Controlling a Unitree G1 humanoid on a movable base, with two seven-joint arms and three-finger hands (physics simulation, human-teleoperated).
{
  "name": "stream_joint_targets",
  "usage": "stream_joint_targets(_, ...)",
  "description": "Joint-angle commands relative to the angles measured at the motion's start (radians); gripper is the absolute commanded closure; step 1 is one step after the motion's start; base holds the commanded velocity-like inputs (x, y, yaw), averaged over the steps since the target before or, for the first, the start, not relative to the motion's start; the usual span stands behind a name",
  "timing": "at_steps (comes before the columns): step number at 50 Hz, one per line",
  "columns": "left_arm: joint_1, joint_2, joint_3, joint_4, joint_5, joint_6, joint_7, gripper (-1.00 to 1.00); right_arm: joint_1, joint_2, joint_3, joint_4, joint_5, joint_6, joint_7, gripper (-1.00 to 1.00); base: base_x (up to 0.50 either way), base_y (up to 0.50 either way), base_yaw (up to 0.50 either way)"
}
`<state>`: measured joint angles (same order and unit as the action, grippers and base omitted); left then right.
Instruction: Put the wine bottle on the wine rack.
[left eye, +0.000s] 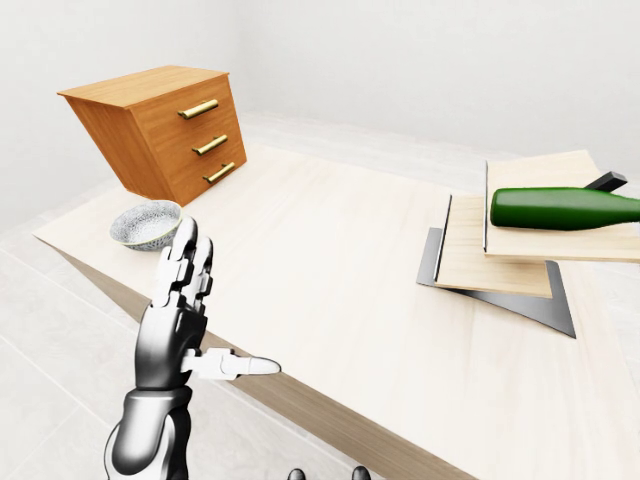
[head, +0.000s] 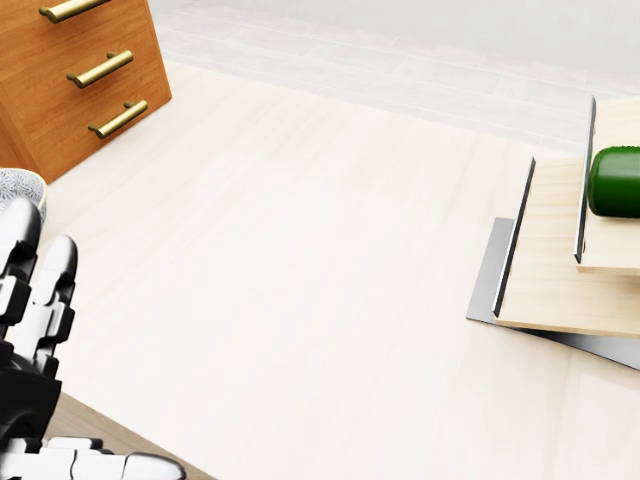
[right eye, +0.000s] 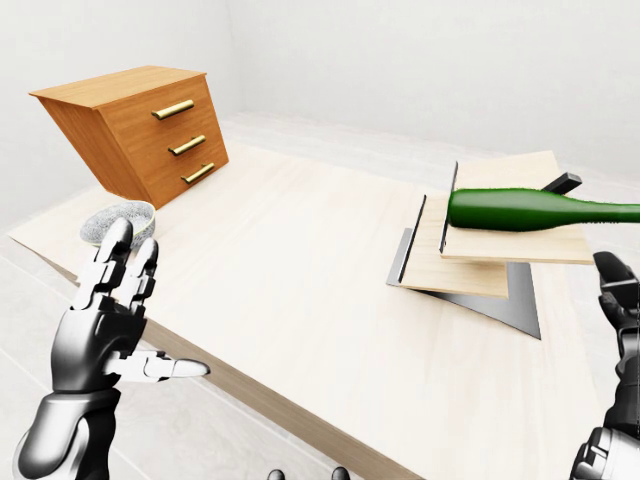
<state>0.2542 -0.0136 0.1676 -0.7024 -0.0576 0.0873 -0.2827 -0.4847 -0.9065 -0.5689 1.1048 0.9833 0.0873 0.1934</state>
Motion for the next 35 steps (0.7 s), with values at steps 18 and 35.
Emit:
stream_joint_targets(18,0.0,0.002,-0.018,0.01,0.01,0.0,0.007,-1.0,0.262,-0.035,-0.015,0.123,0.047,0.0,0.113,-1.0,0.0,0.0,0.0)
stream_joint_targets(35,-0.004,0.005,-0.015,0.011,0.005,0.0,0.008,-1.0,0.362,-0.064,-0.075,-0.006,0.109,0.0,0.114,-1.0,0.0,0.0,0.0)
